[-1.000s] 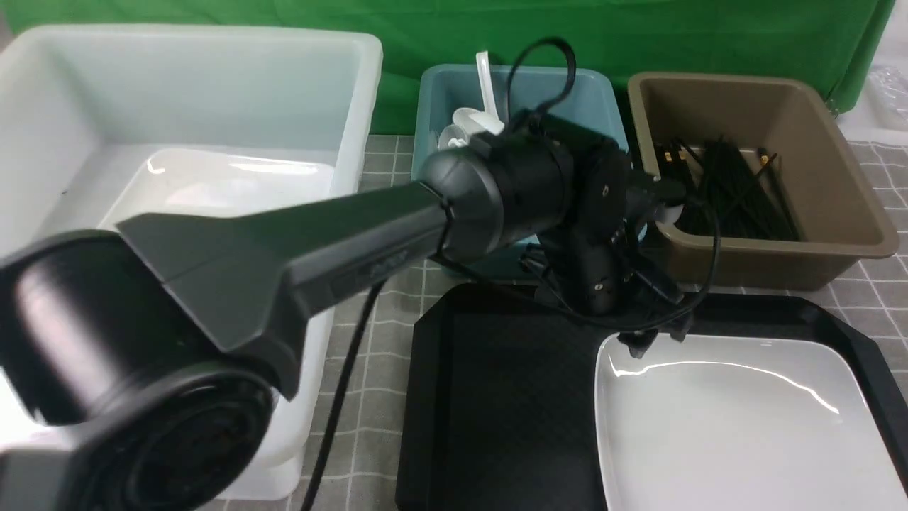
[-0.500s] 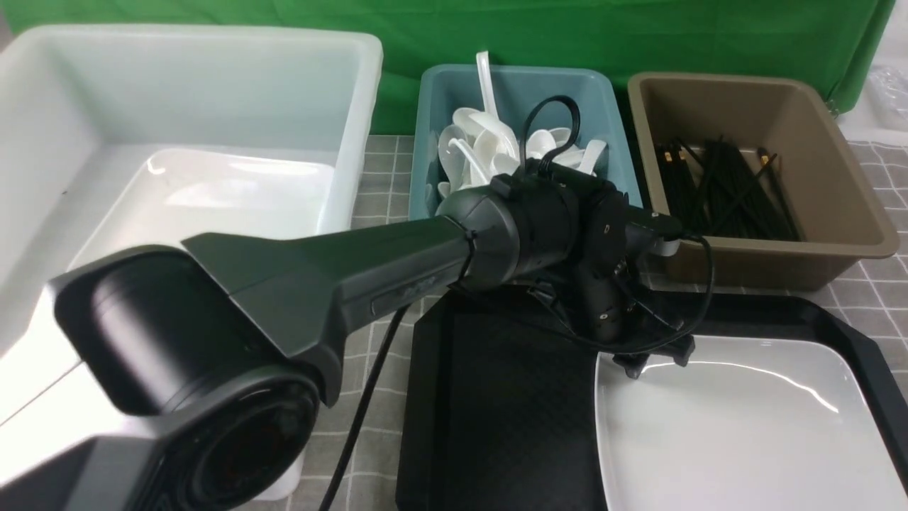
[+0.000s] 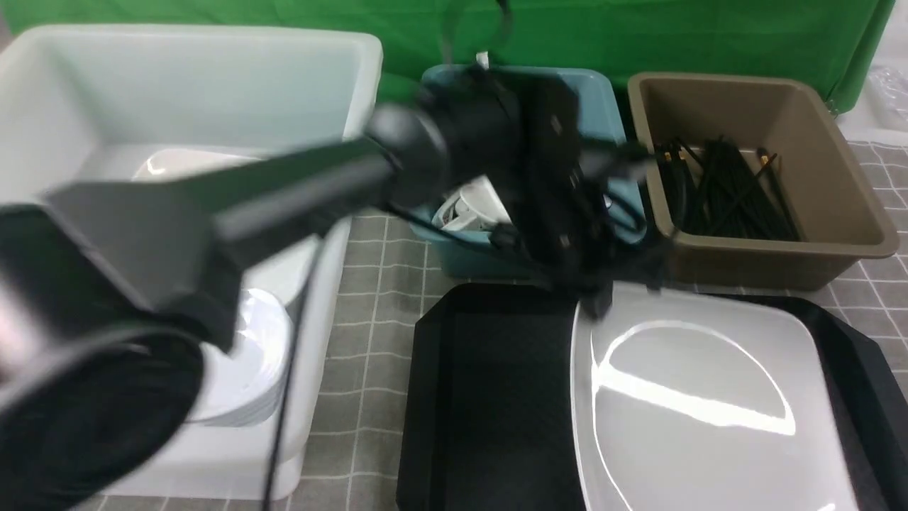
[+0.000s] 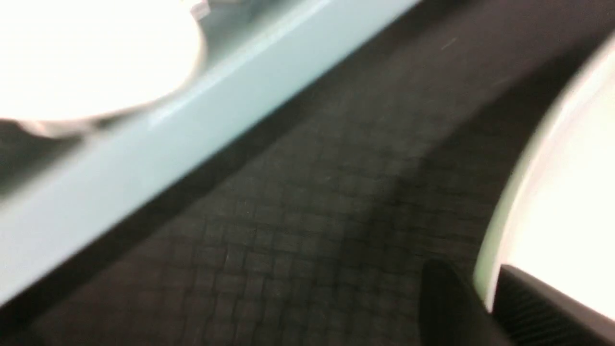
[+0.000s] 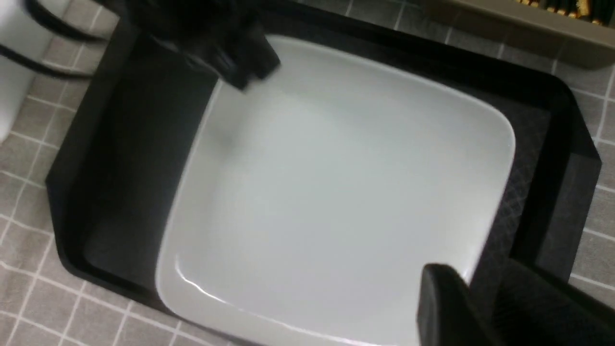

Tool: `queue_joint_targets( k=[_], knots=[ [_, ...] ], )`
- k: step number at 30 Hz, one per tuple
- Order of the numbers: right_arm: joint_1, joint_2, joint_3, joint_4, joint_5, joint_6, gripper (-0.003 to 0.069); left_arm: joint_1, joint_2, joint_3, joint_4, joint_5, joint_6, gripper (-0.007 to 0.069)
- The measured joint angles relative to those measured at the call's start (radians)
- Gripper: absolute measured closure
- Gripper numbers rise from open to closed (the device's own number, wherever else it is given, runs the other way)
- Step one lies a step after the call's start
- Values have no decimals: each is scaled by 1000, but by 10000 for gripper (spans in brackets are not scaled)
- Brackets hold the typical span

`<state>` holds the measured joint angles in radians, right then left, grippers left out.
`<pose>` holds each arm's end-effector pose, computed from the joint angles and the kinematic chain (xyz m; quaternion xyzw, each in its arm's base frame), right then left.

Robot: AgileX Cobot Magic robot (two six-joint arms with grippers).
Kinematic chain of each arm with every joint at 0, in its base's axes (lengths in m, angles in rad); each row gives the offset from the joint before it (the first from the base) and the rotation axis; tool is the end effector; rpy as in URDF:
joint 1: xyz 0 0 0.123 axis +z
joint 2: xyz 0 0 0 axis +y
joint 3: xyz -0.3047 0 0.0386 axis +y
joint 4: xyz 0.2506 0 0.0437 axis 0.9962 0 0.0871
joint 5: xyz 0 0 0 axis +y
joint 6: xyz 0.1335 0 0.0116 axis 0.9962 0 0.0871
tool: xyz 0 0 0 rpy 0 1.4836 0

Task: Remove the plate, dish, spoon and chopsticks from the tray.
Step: Use the left arm to grab a plate from the dinner plate, then use the left arm to put the plate into the large storage box on the left

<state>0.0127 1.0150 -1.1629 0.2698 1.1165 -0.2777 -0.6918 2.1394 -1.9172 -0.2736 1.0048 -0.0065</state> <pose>0.1972 0.0346 0.3831 -0.1204 0.9249 0.0883 0.3496 0.3711 -0.3471 0.2288 0.2810 0.9272 -0.1928 0.1552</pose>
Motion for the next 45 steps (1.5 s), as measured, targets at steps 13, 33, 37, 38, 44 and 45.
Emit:
queue_joint_targets(
  k=[13,33,37,38,44,45],
  knots=[
    [0,0,-2,79,-34,-30,461,48,-243,-1,-86,120,93,592],
    [66,62,-319,622,-51,-318,584,699,-544,-1,-373,154,178,592],
    [192,135,-349,606,-101,-327,626,886,-577,27,-456,153,208,592],
    [246,161,-363,581,-125,-325,628,932,-583,44,-479,153,221,592],
    [496,330,-483,289,-172,-185,631,1130,-608,213,-586,127,297,592],
    [541,366,-515,218,-172,-144,631,1161,-612,267,-610,98,313,592]
  ],
)
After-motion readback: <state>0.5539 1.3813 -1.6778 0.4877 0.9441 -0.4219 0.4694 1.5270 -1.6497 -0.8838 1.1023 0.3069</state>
